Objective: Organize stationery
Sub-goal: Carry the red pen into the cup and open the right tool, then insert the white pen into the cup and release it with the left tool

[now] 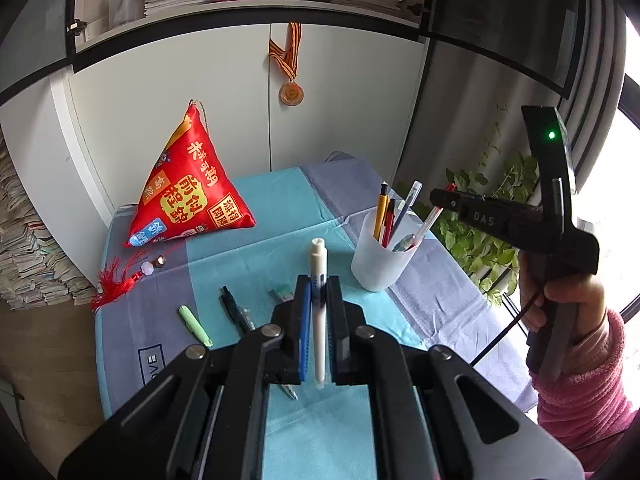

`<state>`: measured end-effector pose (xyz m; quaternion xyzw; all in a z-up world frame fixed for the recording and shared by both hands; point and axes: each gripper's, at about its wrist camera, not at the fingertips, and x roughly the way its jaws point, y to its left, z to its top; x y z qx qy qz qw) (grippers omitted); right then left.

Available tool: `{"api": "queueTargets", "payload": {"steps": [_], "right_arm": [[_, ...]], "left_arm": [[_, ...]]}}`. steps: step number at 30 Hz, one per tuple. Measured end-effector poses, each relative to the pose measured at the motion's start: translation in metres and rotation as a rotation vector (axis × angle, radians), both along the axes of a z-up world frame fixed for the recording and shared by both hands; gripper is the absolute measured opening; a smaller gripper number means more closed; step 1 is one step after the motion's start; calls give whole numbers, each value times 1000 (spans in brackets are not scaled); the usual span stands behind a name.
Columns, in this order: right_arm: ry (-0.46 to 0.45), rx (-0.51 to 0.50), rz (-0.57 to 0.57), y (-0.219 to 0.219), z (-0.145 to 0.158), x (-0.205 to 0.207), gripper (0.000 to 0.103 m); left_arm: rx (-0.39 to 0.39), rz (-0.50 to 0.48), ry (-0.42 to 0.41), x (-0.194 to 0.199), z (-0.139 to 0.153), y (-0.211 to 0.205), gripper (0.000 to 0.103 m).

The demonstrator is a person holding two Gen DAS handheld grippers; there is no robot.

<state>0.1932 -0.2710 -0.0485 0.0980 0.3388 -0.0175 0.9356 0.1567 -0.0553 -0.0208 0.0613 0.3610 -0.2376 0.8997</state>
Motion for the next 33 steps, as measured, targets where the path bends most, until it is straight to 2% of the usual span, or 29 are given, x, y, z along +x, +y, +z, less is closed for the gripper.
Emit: {"api": "queueTargets", "payload": {"steps": [9, 17, 26, 29, 33], "right_arm": [[72, 80, 31, -12, -28, 13, 15], [25, 162, 15, -30, -25, -11, 15], [-10, 84, 21, -25, -19, -53, 15], [-12, 65, 31, -21, -18, -60, 15], [-4, 51, 44, -19, -20, -63, 15]], "left_arm": [[-11, -7, -25, 17, 15, -23, 5], [-34, -11, -93, 38, 39, -50, 5], [-79, -31, -105, 73, 52, -95, 5], [-72, -35, -125, 79, 47, -111, 6], [-61, -37, -91, 89, 27, -122, 6]]}}
